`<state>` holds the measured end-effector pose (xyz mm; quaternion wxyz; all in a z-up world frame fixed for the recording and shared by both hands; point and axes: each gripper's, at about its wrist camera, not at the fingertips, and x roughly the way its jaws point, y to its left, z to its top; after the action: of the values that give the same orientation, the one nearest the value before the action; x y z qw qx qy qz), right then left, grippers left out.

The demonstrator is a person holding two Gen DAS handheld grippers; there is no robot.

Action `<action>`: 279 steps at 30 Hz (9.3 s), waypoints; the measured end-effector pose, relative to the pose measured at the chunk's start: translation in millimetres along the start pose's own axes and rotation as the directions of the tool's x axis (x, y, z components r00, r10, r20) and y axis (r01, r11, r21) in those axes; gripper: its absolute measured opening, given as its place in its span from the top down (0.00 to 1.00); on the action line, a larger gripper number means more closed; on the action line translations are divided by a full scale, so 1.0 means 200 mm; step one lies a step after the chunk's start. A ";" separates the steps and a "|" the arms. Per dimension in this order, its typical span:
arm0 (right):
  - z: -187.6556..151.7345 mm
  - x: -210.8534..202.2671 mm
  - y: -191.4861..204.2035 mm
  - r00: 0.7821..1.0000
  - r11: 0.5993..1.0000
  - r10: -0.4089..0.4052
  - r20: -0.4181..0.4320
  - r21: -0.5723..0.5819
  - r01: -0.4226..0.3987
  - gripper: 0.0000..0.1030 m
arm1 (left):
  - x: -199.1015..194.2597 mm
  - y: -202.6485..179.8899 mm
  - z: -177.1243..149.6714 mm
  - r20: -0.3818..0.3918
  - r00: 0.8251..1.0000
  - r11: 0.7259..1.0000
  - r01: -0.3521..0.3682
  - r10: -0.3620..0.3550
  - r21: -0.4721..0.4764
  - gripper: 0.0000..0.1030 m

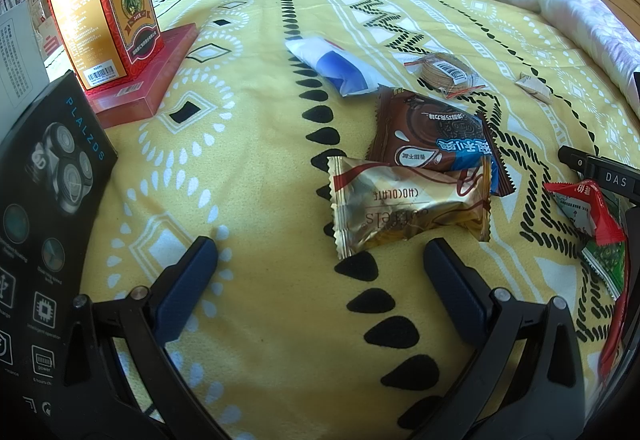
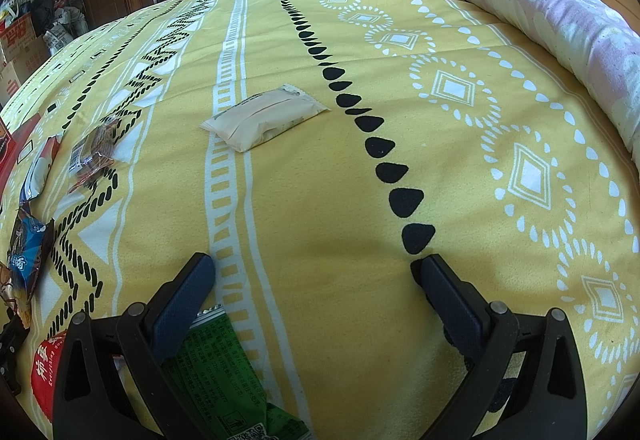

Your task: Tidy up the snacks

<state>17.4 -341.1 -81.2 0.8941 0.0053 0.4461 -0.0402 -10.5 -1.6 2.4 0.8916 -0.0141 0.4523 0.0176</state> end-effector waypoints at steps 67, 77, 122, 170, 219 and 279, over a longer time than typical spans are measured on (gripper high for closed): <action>0.00 0.00 0.00 1.000 1.000 -0.001 -0.002 0.000 0.001 0.00 | 0.00 0.00 0.00 0.000 1.000 1.000 0.000 0.000 0.000 0.00; 0.00 0.00 0.00 1.000 1.000 -0.001 -0.002 0.000 0.001 0.00 | 0.00 0.00 0.00 0.000 1.000 1.000 0.000 0.000 0.000 0.00; 0.00 0.00 0.00 1.000 1.000 -0.001 -0.002 0.000 0.001 0.00 | 0.00 0.00 0.00 0.001 1.000 1.000 -0.001 0.001 0.000 0.00; -0.01 -0.59 0.03 0.926 0.927 0.372 -0.063 -0.023 -0.374 0.06 | -0.05 -0.20 0.14 -0.206 0.916 0.907 0.381 -0.344 0.179 0.71; 0.32 -1.48 2.16 0.528 0.355 0.825 -0.200 -0.545 -0.760 0.56 | -1.20 1.63 0.04 0.078 0.932 0.823 -0.271 0.354 -0.498 0.73; 0.28 -2.41 0.99 0.628 0.784 0.612 0.480 -0.471 -0.404 0.00 | -1.78 0.56 0.42 0.450 0.853 0.964 -0.247 0.266 -0.100 0.09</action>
<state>-210.9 -114.0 331.3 0.9499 -0.0250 0.1126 0.2904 -158.0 107.5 339.0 0.9623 0.0339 0.2259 0.1478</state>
